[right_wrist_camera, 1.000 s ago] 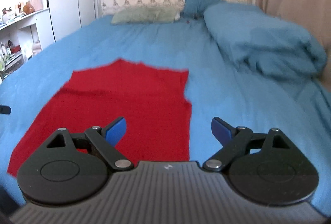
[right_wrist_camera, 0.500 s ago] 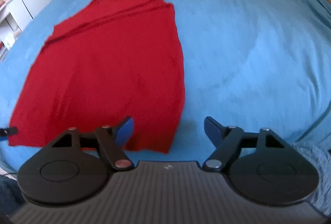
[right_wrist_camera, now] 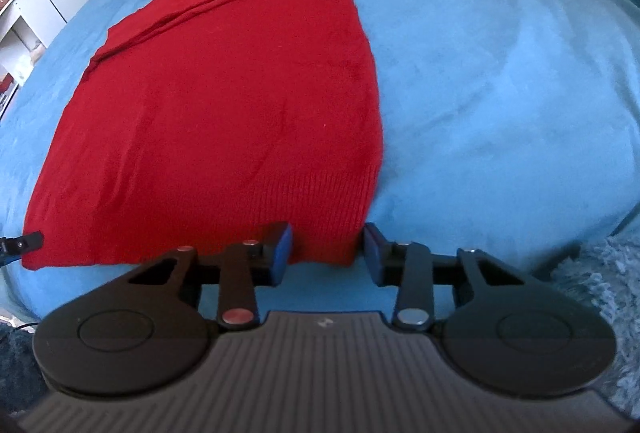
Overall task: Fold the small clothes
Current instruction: 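Grasp the sweater hem with the right tool while the left tool grasps it too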
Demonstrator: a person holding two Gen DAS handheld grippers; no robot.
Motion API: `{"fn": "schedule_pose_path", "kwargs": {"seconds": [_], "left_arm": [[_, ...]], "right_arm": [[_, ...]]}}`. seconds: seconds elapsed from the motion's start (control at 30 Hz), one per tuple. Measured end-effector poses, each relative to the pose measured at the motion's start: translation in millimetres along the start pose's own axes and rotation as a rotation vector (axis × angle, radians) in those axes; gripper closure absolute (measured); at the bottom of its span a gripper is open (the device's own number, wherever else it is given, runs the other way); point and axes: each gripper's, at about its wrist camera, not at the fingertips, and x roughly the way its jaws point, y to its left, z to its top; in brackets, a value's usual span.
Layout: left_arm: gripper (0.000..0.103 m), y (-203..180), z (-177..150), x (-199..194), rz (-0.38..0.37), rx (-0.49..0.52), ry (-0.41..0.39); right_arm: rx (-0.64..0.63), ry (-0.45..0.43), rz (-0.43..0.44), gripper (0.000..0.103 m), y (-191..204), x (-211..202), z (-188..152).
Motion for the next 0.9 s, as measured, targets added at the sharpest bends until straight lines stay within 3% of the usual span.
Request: {"fn": "schedule_pose_path", "kwargs": {"seconds": [0.03, 0.17, 0.27, 0.5, 0.73, 0.9], "left_arm": [[0.065, 0, 0, 0, -0.003, -0.007, 0.002], [0.092, 0, 0, 0, -0.011, -0.007, 0.012], [0.097, -2, 0, -4, -0.010, 0.009, 0.006], [0.098, -8, 18, -38, -0.045, -0.003, -0.072], [0.098, -28, 105, -66, -0.091, 0.004, -0.229], [0.098, -41, 199, -57, -0.103, 0.021, -0.338]], "right_arm": [[0.003, -0.002, -0.001, 0.050, -1, 1, 1], [0.022, -0.005, 0.021, 0.070, 1, 6, 9], [0.034, -0.016, 0.046, 0.078, -3, 5, 8], [0.053, -0.078, 0.120, 0.080, -8, -14, 23], [0.020, -0.221, 0.213, 0.080, -1, -55, 95], [0.012, -0.307, 0.269, 0.080, 12, -55, 184]]}}
